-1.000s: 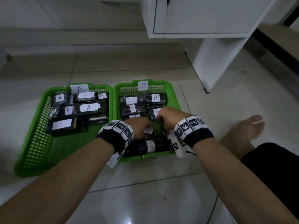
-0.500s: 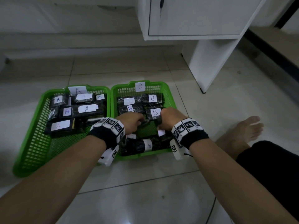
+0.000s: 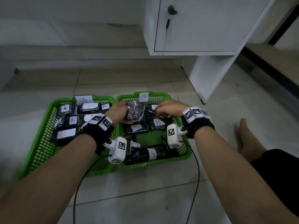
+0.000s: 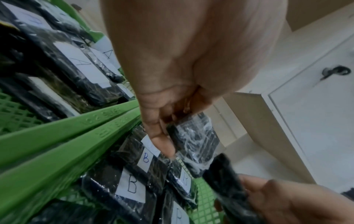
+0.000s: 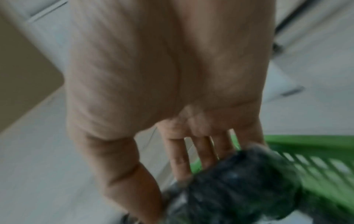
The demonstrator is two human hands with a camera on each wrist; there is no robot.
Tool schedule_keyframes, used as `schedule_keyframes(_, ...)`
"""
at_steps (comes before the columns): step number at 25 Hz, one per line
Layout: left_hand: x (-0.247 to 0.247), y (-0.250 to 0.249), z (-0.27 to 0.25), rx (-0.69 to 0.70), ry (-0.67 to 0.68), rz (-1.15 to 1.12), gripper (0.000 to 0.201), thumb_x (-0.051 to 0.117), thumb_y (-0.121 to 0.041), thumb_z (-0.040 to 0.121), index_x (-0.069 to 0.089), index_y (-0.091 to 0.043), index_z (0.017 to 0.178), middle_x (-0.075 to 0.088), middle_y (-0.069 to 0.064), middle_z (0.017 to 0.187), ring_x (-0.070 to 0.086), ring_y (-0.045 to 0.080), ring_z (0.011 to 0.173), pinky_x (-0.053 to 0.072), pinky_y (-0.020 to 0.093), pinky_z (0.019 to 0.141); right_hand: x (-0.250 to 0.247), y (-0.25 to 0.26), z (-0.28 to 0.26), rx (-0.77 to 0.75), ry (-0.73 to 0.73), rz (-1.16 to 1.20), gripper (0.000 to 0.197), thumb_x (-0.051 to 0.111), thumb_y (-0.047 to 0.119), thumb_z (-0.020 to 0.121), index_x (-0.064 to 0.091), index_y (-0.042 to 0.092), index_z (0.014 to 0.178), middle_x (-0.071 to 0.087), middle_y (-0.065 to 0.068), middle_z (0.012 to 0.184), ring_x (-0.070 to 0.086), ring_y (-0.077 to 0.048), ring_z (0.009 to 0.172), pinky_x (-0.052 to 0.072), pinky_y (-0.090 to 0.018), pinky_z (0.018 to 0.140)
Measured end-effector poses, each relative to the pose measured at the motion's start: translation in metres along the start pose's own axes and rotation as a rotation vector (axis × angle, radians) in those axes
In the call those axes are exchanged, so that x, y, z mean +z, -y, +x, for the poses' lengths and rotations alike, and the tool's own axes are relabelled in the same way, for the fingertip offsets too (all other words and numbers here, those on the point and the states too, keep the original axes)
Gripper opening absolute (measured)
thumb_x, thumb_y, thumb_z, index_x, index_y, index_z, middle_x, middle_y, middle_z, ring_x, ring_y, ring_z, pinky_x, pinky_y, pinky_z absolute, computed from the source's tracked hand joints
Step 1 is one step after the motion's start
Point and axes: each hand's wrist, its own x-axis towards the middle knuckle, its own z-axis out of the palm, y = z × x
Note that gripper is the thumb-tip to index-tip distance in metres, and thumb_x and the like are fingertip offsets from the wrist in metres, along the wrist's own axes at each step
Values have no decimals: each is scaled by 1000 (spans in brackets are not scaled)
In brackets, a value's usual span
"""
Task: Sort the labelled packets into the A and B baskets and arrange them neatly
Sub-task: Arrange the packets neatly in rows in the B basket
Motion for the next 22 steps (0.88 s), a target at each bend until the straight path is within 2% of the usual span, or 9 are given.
schedule_keyframes(2,-6,-2,-6,-29,-22,-144,19,43,-3,99,51,-1,116,54,26,132,65,23,84,61,29,60,-8,-8,-5,-33,82,516,26,58,27,94,64,8,110,70,-11,104,67,-25,88,55,-42,85)
schedule_keyframes(4,-12,-1,-11,-95,2,-298,24,45,-4,98,52,-1,121,56,23,129,66,30,97,62,34,66,-12,-18,-6,-51,146,936,35,45,23,102,52,-1,127,69,-24,109,68,-29,87,55,-43,78)
schedule_keyframes(7,-16,5,-15,-15,40,-376,27,53,4,91,55,-6,117,55,19,129,61,35,111,60,44,82,-3,-25,-4,-69,176,1025,37,37,22,108,49,0,133,66,-30,120,68,-31,90,54,-39,73)
schedule_keyframes(10,-16,10,-10,212,-14,-61,32,64,10,80,59,-16,100,65,5,120,64,27,109,50,50,98,8,-21,1,-123,8,719,30,63,28,96,65,14,123,69,-10,123,64,-25,106,50,-40,91)
schedule_keyframes(13,-8,11,-2,352,35,302,33,60,-1,88,47,-30,93,64,5,113,63,32,103,54,52,89,13,-15,6,-202,-343,180,60,88,14,71,66,22,126,65,10,117,59,-8,103,47,-31,98)
schedule_keyframes(16,-2,15,5,444,35,495,32,58,-4,90,38,-29,89,63,7,110,64,30,102,56,49,84,16,-16,14,-307,-498,-93,64,90,10,67,66,23,125,58,9,116,51,-7,104,36,-19,95)
schedule_keyframes(18,-4,19,8,526,-2,513,36,65,-1,83,40,-28,82,63,1,110,61,23,111,55,41,92,16,-24,21,-335,-539,-153,64,89,10,68,65,26,126,55,10,116,48,-6,106,31,-15,94)
schedule_keyframes(20,-8,23,11,610,-57,522,39,72,2,73,46,-27,74,59,-6,116,53,13,123,47,30,102,13,-32,26,-341,-578,-248,62,89,14,69,67,28,125,57,11,113,45,-9,108,31,-22,95)
schedule_keyframes(22,-10,24,11,651,-107,550,38,76,2,66,51,-26,67,54,-7,124,50,11,124,41,22,101,12,-35,31,-320,-594,-390,55,86,17,72,69,30,122,63,11,112,44,-13,109,30,-31,93)
